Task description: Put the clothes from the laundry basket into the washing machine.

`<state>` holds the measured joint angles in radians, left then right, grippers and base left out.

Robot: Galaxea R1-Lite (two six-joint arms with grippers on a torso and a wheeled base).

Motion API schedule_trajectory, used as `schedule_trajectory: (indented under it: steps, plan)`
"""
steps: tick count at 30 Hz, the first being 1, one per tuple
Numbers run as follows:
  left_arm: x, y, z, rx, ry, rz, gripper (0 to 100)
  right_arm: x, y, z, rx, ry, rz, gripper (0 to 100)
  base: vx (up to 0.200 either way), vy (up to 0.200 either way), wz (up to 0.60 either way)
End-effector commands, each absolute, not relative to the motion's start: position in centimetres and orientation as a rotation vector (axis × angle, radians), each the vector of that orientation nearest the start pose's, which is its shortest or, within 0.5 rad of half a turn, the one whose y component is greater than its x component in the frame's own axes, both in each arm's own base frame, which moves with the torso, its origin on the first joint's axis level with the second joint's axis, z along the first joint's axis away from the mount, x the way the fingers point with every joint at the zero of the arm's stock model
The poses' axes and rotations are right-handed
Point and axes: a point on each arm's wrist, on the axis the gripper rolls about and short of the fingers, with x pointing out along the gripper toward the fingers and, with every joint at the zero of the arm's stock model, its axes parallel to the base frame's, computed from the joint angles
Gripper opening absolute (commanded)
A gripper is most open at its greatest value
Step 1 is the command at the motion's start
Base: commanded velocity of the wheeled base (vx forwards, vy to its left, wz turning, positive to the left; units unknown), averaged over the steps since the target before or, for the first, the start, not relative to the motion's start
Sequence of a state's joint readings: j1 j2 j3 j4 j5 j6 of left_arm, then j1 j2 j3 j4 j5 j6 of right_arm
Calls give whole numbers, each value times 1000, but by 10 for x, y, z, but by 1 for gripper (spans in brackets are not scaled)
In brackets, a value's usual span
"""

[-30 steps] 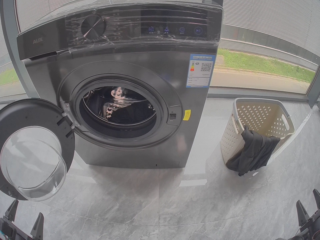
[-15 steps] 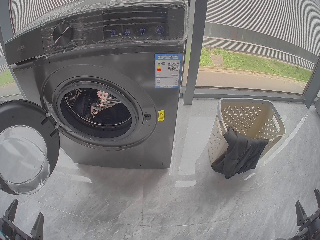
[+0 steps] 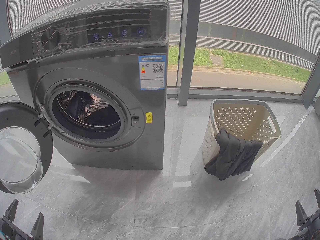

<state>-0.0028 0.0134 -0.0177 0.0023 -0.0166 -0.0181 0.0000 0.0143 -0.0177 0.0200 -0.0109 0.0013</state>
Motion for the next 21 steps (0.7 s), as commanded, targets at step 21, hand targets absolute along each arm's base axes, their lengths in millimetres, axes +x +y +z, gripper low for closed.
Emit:
schedule_trajectory:
  steps: [21]
  plan:
    - [-23, 0, 75, -11, 2, -23, 100, -22, 0, 76, 1, 25, -11, 100, 143, 0, 0]
